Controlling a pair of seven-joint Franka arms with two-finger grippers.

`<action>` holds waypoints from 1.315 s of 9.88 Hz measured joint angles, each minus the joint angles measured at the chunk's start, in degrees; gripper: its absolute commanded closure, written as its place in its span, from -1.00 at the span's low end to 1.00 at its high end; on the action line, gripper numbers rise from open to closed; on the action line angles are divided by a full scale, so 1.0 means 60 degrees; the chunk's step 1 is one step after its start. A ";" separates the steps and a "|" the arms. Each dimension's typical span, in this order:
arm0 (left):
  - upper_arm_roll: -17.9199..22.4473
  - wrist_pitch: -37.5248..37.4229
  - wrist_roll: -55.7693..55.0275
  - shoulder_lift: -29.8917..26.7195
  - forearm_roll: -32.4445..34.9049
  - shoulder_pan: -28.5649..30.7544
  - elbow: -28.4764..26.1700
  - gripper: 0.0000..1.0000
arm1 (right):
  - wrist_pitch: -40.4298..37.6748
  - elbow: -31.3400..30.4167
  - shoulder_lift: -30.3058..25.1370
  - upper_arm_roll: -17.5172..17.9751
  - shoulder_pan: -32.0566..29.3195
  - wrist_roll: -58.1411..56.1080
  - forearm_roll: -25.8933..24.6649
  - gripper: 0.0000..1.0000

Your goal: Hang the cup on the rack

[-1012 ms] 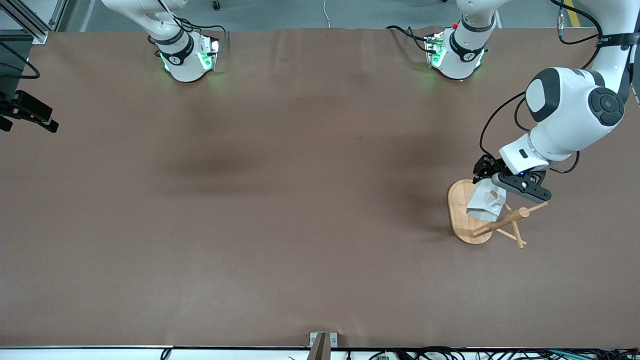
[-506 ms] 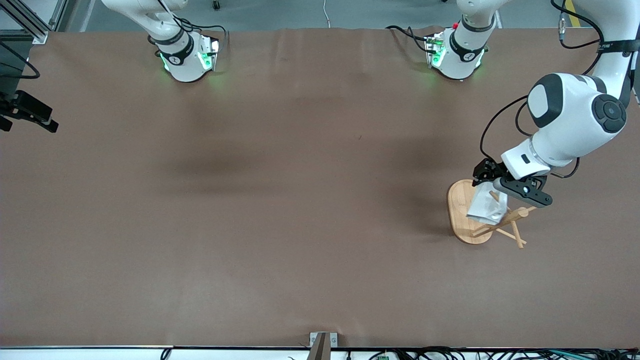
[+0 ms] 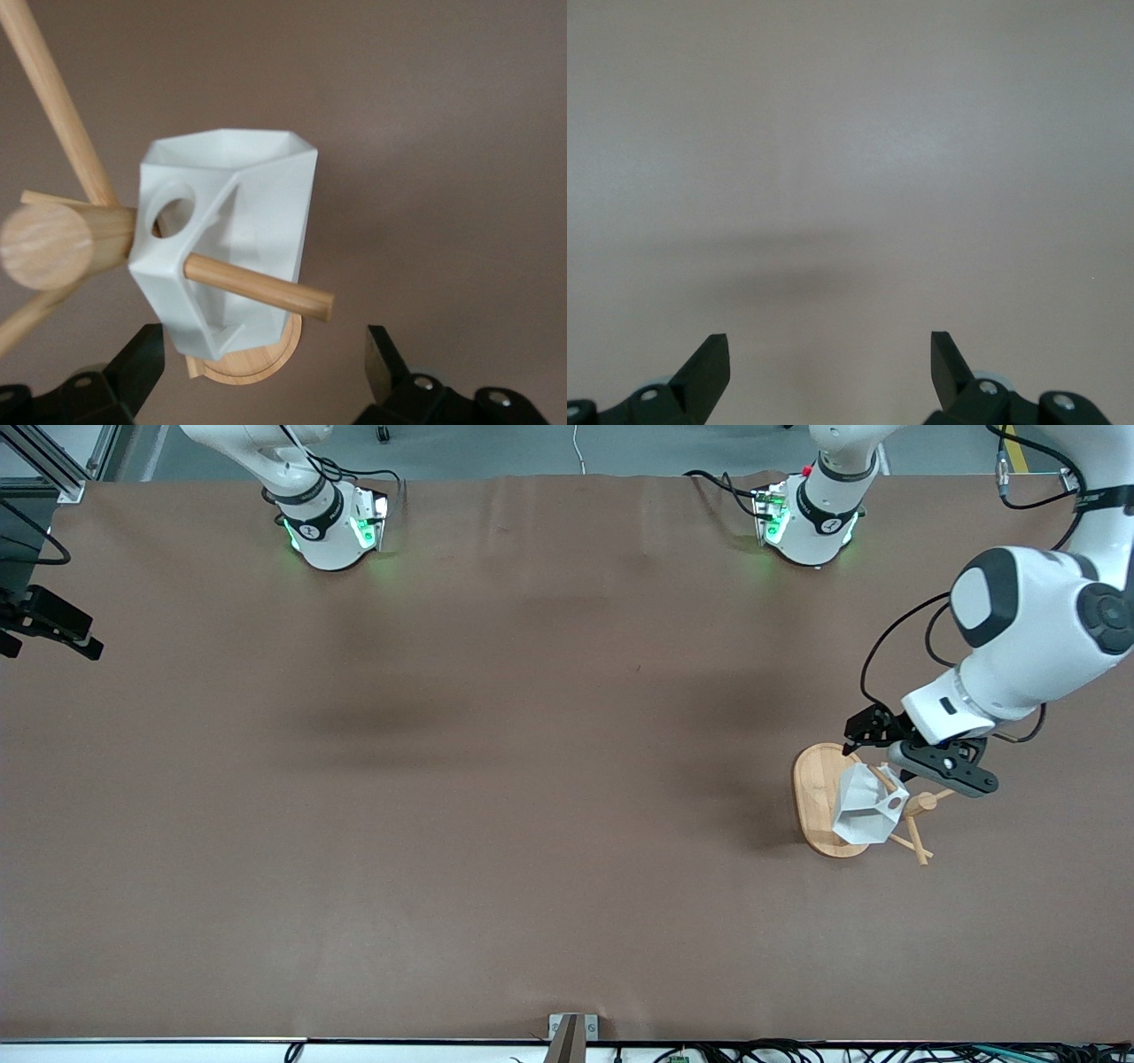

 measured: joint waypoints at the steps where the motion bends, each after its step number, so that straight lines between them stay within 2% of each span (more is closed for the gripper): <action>1: -0.0001 -0.0617 -0.0280 -0.0020 -0.0002 0.0001 0.0552 -1.00 | 0.0000 0.0000 0.0000 0.0001 0.0002 -0.0001 0.0000 -1.00; 7: 0.0012 -0.3773 -0.2511 -0.0081 0.0160 0.0024 0.3692 -1.00 | 0.0007 0.0026 0.0000 0.0005 0.0085 -0.0001 0.0007 -1.00; 11: 0.0082 -0.4825 -0.2713 -0.0113 0.0253 -0.0080 0.4822 -1.00 | 0.0007 0.0029 0.0000 0.0003 0.0090 -0.0001 0.0007 -1.00; 12: 0.0474 -0.4877 -0.2696 -0.0183 0.0321 -0.0458 0.4900 -1.00 | 0.0007 0.0029 0.0000 0.0003 0.0090 -0.0001 0.0007 -1.00; 13: 0.1180 -0.4984 -0.2657 -0.0306 0.0338 -0.1103 0.4908 -1.00 | 0.0010 0.0029 0.0000 -0.0001 0.0089 -0.0001 0.0007 -1.00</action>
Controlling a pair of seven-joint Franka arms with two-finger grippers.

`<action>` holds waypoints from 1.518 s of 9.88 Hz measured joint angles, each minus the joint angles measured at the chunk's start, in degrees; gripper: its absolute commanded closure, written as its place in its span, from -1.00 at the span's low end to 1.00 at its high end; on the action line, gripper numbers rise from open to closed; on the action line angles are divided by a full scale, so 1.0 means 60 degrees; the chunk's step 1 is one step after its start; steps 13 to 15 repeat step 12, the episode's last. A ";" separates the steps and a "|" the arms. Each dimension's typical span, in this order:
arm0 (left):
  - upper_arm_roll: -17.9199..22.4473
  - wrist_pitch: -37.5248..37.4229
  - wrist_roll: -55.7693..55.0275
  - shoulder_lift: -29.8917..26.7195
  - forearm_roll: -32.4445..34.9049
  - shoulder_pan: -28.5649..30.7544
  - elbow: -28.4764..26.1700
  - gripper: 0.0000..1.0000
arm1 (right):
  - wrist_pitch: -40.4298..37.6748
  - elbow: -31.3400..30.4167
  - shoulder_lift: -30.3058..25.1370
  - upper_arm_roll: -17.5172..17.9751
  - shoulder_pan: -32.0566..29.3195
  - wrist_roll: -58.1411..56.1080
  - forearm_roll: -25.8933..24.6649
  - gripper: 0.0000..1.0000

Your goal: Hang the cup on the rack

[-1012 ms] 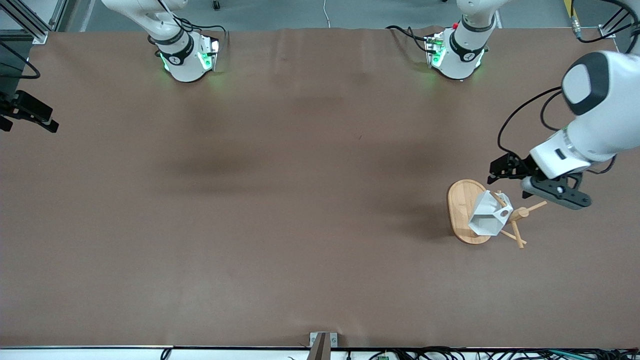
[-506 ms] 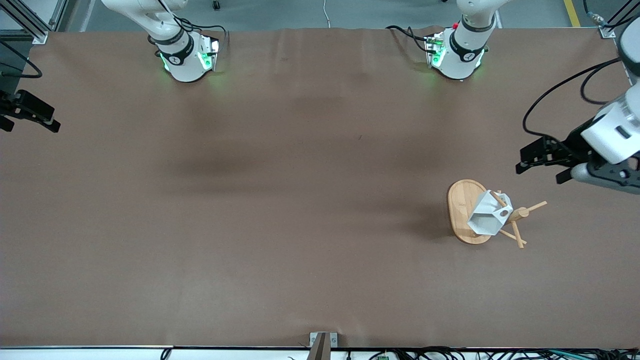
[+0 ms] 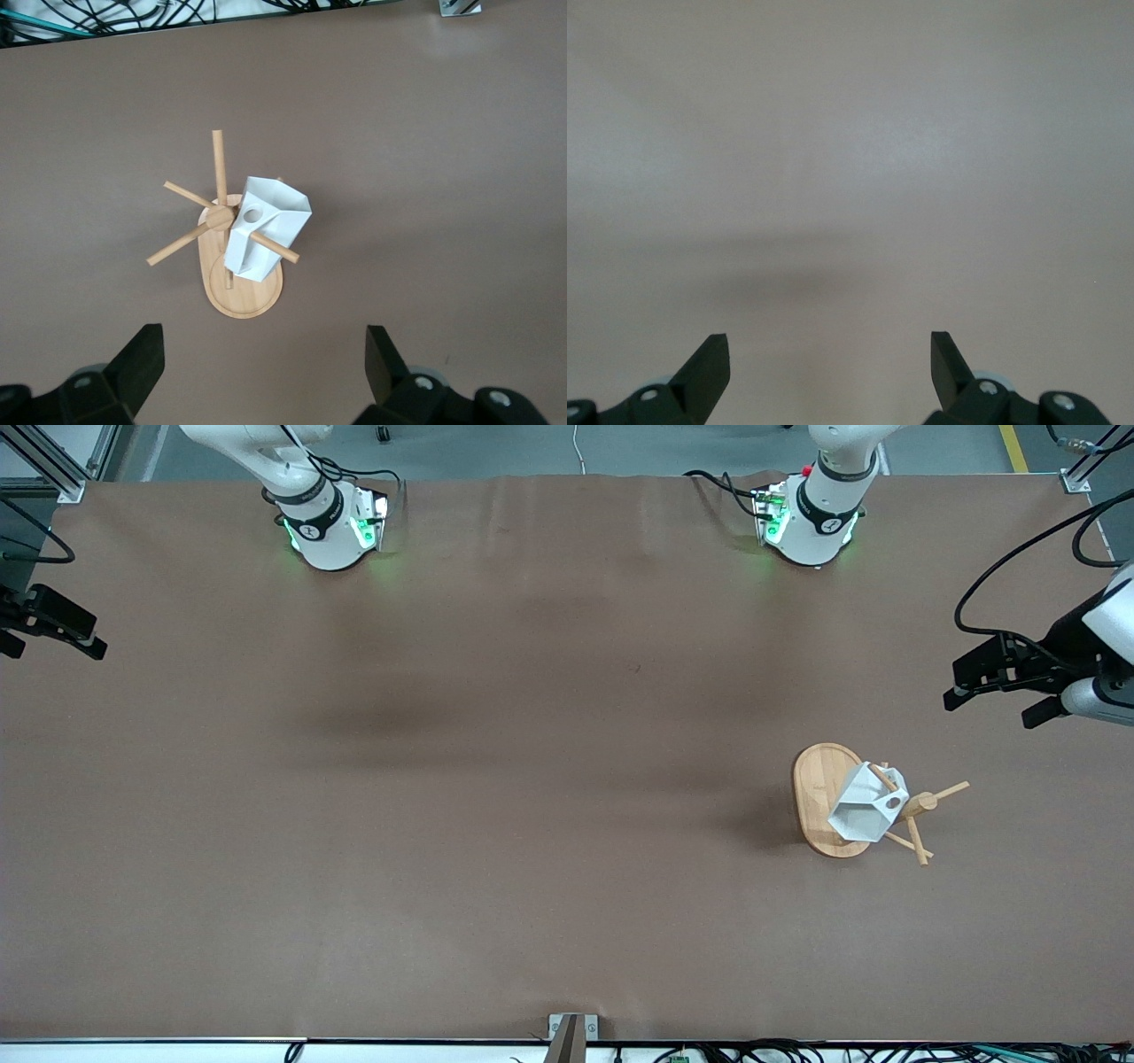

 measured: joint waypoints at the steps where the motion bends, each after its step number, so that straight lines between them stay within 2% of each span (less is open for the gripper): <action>1: 0.0716 -0.0158 0.0005 -0.0138 0.0000 -0.0725 0.0003 -1.00 | 0.0006 0.0002 0.0000 -0.0004 -0.0001 0.0000 0.0000 -1.00; 4: 0.2514 -0.0959 -0.0064 -0.0704 0.0022 -0.2432 -0.0207 -1.00 | 0.0009 0.0004 0.0000 -0.0011 -0.0004 0.0000 0.0000 -1.00; 6: 0.3239 -0.1059 -0.0065 -0.1230 0.0333 -0.3185 -0.0883 -1.00 | 0.0009 0.0004 0.0000 -0.0021 -0.0010 0.0000 0.0000 -1.00; 9: 0.3297 -0.1045 -0.0420 -0.1810 0.1015 -0.3720 -0.1655 -1.00 | 0.0009 0.0007 0.0000 -0.0028 -0.0012 0.0000 0.0000 -1.00; 15: 0.3335 -0.1029 -0.0426 -0.1895 0.1021 -0.3725 -0.1734 -1.00 | 0.0010 0.0007 0.0000 -0.0029 -0.0012 0.0000 0.0000 -1.00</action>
